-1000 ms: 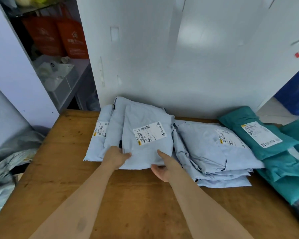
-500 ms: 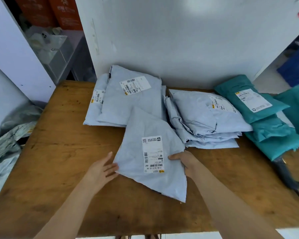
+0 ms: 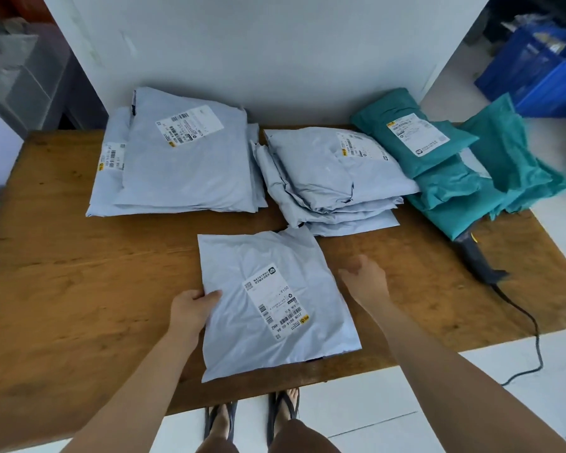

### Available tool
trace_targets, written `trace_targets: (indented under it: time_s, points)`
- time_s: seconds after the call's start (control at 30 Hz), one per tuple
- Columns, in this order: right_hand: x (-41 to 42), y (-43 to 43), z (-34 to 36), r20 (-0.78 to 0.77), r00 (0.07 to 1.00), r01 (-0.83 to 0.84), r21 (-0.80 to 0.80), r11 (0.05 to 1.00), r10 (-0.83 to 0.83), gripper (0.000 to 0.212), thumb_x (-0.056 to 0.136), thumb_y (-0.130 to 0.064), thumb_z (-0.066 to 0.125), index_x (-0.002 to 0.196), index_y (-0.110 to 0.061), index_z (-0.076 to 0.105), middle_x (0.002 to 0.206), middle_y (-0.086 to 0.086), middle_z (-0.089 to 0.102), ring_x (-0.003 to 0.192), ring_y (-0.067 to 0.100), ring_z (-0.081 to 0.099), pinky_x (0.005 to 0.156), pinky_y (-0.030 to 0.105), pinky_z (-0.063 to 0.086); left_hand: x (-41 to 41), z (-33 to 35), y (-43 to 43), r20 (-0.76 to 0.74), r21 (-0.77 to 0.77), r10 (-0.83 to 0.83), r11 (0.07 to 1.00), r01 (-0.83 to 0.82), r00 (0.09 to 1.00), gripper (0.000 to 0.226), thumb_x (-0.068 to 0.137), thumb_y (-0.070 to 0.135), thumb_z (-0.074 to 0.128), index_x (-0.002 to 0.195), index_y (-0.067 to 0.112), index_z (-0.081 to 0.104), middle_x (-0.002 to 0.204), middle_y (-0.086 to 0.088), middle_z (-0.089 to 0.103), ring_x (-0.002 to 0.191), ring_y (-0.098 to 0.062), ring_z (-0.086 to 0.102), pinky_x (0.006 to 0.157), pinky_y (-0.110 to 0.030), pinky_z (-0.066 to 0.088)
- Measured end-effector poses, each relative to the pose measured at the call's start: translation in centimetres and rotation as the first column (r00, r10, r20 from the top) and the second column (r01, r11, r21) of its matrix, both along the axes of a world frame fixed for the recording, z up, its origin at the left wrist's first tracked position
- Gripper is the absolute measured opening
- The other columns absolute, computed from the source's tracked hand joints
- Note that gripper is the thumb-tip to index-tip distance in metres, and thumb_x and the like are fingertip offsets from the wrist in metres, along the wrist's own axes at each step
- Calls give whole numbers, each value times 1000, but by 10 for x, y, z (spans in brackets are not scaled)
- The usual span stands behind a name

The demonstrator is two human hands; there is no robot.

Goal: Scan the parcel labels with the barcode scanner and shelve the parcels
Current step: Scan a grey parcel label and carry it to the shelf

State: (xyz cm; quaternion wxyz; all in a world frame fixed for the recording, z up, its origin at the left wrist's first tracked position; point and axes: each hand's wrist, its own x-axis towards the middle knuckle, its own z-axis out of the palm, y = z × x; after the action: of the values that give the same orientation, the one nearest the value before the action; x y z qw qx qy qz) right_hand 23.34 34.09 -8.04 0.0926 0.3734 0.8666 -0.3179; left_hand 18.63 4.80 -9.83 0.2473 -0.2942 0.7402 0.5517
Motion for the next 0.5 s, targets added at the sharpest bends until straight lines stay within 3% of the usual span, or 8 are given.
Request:
trace_targets:
  time_s: [0.07,0.17,0.27,0.37,0.43,0.5]
  points:
    - [6,31,6,-34,993,114,180,977,-110,40,92,-19,58,130,-10,50,119,11,62,102,26,62,78,35,54,3,-4,8,-43,-120,7,993,-12,999,27,80,16,71,100,-2,67,95,-16,70,90,-34,66,75,-38,52]
    - [7,87,8,-31,970,240,278,930,-241,51,89,-14,60,137,-11,42,136,16,49,116,33,54,88,44,52,8,-10,19,-80,-294,-11,956,-13,997,51,79,25,73,121,0,58,109,-17,66,99,-36,63,76,-38,53]
    - [9,142,6,81,957,235,347,908,-278,65,90,-14,59,147,-8,28,157,17,23,141,35,27,110,50,33,8,-21,26,-94,-382,-16,924,-21,995,54,73,34,76,114,3,58,107,-20,65,99,-38,62,79,-47,55]
    - [12,190,-6,138,932,270,350,897,-335,78,90,-16,59,152,-9,13,162,16,5,149,31,5,118,47,16,10,-25,35,-136,-387,0,920,-53,991,49,74,29,78,108,-2,61,99,-21,68,86,-38,66,70,-42,55]
    - [14,216,-14,164,917,295,331,896,-363,82,89,-16,60,153,-9,10,161,17,8,148,34,6,119,47,13,12,-25,39,-156,-377,9,924,-68,988,43,76,24,77,104,-6,63,96,-21,69,84,-37,66,65,-37,50]
    - [19,236,-18,184,914,295,311,903,-362,80,87,-13,60,151,-8,14,155,23,22,143,41,20,116,51,23,14,-22,42,-165,-347,18,935,-75,986,34,78,20,75,97,-7,65,90,-20,68,76,-33,64,62,-31,45]
